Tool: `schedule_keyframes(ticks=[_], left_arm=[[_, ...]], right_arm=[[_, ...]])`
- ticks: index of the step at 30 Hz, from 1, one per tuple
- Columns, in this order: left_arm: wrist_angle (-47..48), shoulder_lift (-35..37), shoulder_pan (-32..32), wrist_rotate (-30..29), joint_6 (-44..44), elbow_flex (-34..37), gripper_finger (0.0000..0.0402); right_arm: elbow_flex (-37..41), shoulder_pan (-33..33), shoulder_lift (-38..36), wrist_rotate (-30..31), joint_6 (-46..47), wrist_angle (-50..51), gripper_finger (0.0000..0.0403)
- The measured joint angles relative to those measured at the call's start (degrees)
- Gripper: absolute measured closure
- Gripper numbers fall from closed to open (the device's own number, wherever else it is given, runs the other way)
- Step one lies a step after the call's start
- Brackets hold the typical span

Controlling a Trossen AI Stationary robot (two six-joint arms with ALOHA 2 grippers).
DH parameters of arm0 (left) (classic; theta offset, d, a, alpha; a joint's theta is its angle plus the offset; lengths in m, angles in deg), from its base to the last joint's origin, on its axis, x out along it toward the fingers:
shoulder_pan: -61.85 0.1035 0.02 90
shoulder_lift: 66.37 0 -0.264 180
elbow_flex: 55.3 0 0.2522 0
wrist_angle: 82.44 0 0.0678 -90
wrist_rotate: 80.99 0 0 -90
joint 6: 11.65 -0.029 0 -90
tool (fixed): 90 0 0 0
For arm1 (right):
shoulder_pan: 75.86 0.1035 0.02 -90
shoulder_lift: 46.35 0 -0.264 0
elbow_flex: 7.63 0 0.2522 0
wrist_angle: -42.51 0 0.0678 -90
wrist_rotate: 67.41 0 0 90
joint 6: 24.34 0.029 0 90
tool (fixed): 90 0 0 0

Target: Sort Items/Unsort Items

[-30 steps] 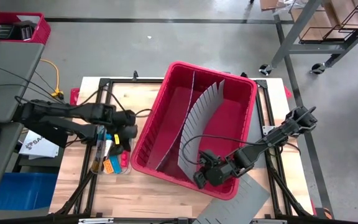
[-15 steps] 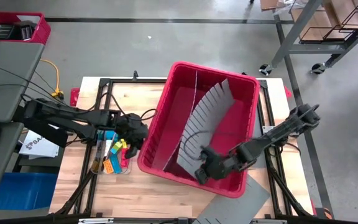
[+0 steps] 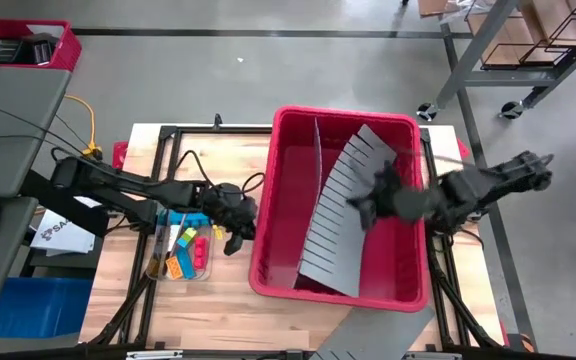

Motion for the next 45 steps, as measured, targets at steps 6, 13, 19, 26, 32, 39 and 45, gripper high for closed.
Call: schedule_keyframes(ticks=[6,13,19,26,32,39,45], left_arm=[[-0.43,1.77,1.43,0.23,2.93,-1.44,0.0402],[4.89,7.18,4.06,-5.87,0.91,-2.39,0.0402],[8.53,12.19,5.56,-6.43,4.74,-2.51,0.0401],[8.64,15.51,5.54,-6.37,11.26,-2.51,0.0401],[9.94,15.82,5.38,-5.73,15.54,-2.51,0.0401],[11.57,15.82,5.35,-5.54,14.48,-2.51,0.0401],[14.15,15.81,5.36,-5.56,12.27,-2.49,0.0402]], right_arm=[[0.00,-16.72,0.18,-8.62,-16.75,-2.20,0.0385],[0.02,-31.42,5.79,-20.10,-37.38,-2.57,0.0284],[-0.74,-41.20,12.93,-28.18,-60.11,1.88,0.0190],[-11.96,-44.35,27.78,-26.28,-88.63,13.31,0.0156],[-25.78,-44.36,37.24,-30.22,-97.30,30.11,0.0155],[-30.48,-45.60,44.19,-28.15,-105.36,37.89,0.0155],[-30.51,-46.69,46.81,-26.00,-108.66,35.11,0.0155]])
